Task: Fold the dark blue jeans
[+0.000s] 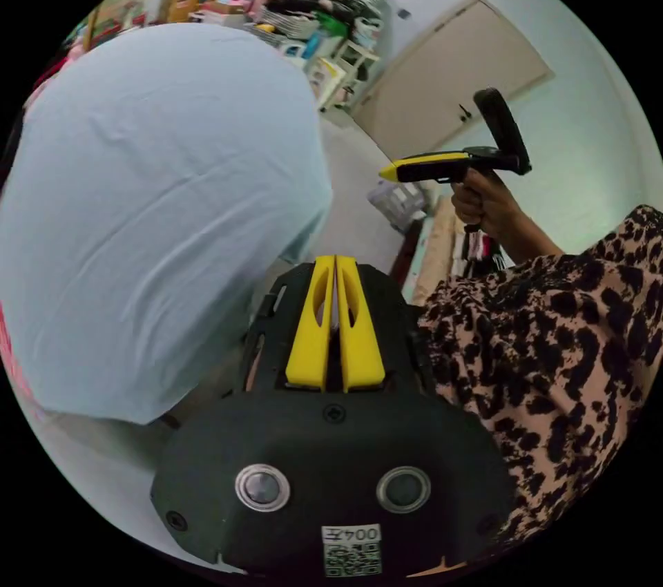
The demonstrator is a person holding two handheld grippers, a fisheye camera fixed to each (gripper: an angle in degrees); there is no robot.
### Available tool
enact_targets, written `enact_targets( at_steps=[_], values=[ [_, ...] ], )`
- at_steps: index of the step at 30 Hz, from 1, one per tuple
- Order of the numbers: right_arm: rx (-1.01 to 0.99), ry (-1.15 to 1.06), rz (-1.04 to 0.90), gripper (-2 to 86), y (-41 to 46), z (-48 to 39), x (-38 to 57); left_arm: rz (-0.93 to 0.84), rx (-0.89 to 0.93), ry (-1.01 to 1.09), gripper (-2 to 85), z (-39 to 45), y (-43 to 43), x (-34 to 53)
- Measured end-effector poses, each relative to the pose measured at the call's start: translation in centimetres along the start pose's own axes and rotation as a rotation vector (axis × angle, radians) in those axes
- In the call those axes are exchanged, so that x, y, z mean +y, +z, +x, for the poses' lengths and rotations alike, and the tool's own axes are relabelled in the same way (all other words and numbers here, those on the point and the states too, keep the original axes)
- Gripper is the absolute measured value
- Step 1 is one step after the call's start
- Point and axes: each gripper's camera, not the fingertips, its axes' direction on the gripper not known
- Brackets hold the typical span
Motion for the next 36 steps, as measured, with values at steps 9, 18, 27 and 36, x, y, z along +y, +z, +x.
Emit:
enact_targets(
  at_steps=[9, 18, 27, 36],
  values=[
    [0.162, -0.22, -0.37, -0.6, 3.4, -5.9, -17.4, 0.196, -0.051, -0.38, 0.1, -6.8, -14.3, 5.7],
    [0.205, -0.37, -0.583, -0.6, 3.7, -7.1, -23.9, 0.322, -0.215, -0.683, 0.2, -4.4, -25.2, 6.6],
    [0.123, -0.354, -0.584, -0.6, -0.4, -7.6, -25.8, 0.21, -0.279, -0.667, 0.3, -3.6, -32.3, -0.5],
    [0.106, -0.166, -0.545, -0.7, -3.3, -8.5, -27.1, 0.228, -0.398, -0.517, 3.2, -10.5, -44.2, -10.1]
  ],
)
